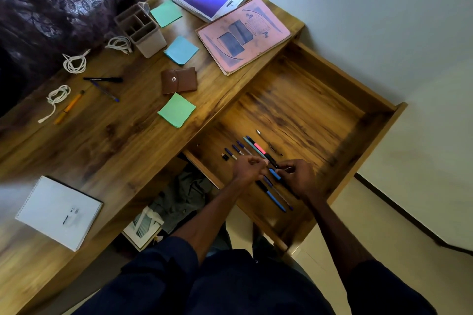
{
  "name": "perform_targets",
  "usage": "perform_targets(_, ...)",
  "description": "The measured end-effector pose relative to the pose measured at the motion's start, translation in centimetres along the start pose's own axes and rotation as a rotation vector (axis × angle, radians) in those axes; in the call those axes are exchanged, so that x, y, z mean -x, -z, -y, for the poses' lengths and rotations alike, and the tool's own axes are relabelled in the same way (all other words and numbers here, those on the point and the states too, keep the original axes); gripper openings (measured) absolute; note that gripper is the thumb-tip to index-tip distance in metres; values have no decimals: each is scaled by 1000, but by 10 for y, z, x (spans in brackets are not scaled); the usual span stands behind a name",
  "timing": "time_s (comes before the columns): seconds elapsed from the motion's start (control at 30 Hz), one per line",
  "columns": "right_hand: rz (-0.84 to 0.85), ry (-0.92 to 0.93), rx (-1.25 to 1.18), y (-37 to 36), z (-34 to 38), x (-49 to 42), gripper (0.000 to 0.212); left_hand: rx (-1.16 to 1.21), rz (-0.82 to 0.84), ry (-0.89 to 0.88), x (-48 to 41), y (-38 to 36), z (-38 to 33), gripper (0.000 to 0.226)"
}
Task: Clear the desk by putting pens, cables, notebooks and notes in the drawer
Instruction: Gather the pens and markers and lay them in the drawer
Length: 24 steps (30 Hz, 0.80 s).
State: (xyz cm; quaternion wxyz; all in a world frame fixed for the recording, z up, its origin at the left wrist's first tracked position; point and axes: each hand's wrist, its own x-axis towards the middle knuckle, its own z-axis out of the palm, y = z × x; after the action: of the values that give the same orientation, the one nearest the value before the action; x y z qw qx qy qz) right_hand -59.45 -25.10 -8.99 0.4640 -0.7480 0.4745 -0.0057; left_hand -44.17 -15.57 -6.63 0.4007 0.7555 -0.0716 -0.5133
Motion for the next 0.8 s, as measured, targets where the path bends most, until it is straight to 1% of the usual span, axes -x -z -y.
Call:
perform_targets(0.1,-32,-89,112,2,-21,-11,22,-14,21,26,-2,0,4,15)
perform_targets(0.27,43,-187,196,-4,-44,-16,19,-40,24,84,-1,1,14,17)
perform_targets(0.33,42,-220,202,-6,-48,-17,19,-55,26,96,0,1,16,16)
perform_targets(0.43,42,-230,218,-9,-48,-17,19,-60,27,102,0,3,20,16)
perform_targets(0.6,41,-240,245,-12,-46,-14,11,-84,33,93,-2,6,24,10)
perform_targets(0.8,39,-226,237,-12,-46,-14,5,-68,52,113,-2,10,25,13)
